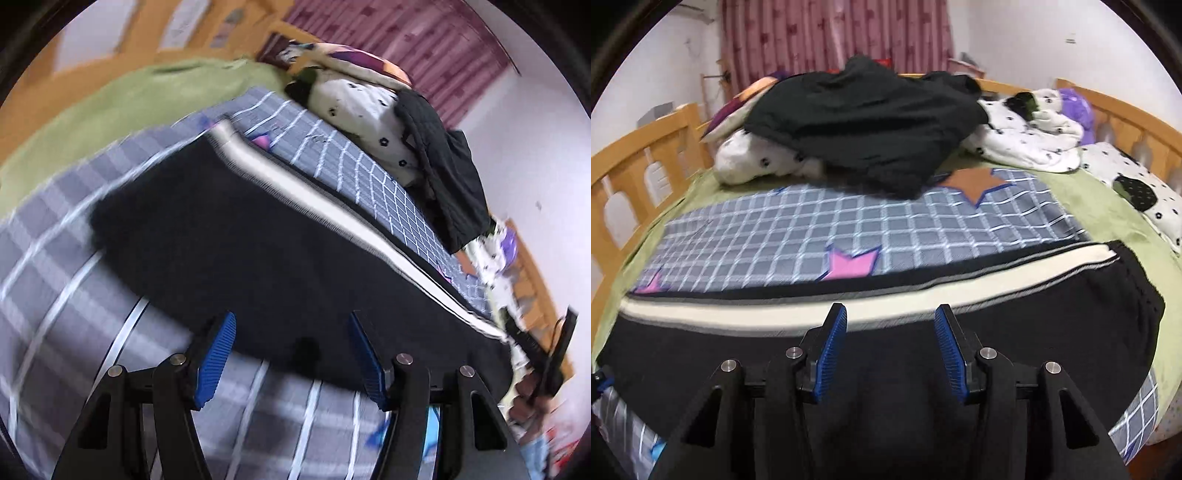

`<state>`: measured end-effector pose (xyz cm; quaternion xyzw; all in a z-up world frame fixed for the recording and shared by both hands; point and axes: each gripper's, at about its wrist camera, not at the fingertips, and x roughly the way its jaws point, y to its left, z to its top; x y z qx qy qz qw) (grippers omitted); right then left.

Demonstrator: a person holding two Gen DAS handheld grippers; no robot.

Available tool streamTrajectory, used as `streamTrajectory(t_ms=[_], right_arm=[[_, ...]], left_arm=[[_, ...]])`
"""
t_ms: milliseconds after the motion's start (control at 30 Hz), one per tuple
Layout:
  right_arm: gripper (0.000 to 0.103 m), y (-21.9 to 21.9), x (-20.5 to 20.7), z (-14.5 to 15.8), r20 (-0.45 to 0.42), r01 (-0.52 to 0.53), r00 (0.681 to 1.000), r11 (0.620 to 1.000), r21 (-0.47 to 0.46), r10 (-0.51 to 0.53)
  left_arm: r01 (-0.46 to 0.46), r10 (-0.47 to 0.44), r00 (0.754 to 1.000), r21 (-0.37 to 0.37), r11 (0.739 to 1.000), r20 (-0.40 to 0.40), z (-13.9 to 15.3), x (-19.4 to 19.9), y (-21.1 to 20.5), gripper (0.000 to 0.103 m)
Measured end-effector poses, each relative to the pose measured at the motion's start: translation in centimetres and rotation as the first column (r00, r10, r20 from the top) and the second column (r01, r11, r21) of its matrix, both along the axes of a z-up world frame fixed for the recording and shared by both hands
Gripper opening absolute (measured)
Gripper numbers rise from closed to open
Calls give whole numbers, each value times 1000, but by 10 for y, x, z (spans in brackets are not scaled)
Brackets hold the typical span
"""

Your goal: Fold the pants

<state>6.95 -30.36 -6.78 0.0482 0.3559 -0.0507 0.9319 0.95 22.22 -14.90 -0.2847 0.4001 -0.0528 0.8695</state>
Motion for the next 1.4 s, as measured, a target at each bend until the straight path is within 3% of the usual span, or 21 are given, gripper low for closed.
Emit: streamTrajectory(t_ms=[133, 233, 300, 533, 667, 733, 767, 833, 900, 967, 1033, 1133, 1267, 1400], right_arm=[[49, 21, -26, -7, -2, -31, 1000, 999, -33, 31], [49, 33, -32, -10, -33, -74, 997, 997, -39, 72], [49, 40, -35, -6, -17, -70, 997, 993, -93, 69], [49, 22, -44, -1, 2, -17, 1000, 1000, -27, 17], [49, 7, -47, -6, -16, 16, 1000, 1000, 14, -15], [49, 1, -49, -6, -14, 22, 1000, 1000, -1, -22], [49, -2, -52, -7, -10, 29, 1000, 999, -16, -30], [49, -10, -56, -8, -7, 38, 999, 999, -28, -38], [49, -21, -60, -10, -6, 48, 999, 999, -17, -49], [49, -32, -63, -12, -12, 60, 998, 998, 3, -60], [49, -45, -67, -14, -11, 73, 997, 997, 31, -73], [49, -65, -73, -18, -4, 89, 996, 995, 54, -89], [49, -93, -76, -23, -18, 92, 996, 984, 155, -90], [49, -118, -87, -16, 19, 124, 991, 975, 183, -130]], left_arm=[[-60, 59, 998, -19, 998, -36, -15, -9, 23, 59], [-101, 95, 994, -113, 988, -56, -27, -3, 41, 54], [-125, 117, 991, -153, 980, -61, -30, 4, 48, 52], [-255, 245, 966, -161, 953, -82, -36, 36, 67, 43], [-278, 266, 960, -157, 948, -91, -36, 44, 70, 38], [-299, 287, 953, -137, 944, -97, -35, 47, 70, 28], [-316, 304, 947, -121, 941, -106, -35, 48, 72, 16], [-345, 334, 936, -99, 934, -106, -31, 49, 72, 13], [-362, 360, 931, -24, 932, -56, -17, 47, 63, 10], [-325, 326, 945, 194, 926, 26, 16, 53, 31, 10], [-295, 276, 956, 346, 891, 104, 45, 56, -1, 10], [-235, 159, 969, 497, 835, 191, 84, 61, -58, 10], [-103, -63, 967, 600, 793, 248, 121, 66, -153, 10], [92, -304, 918, 610, 787, 253, 129, 56, -249, 10]])
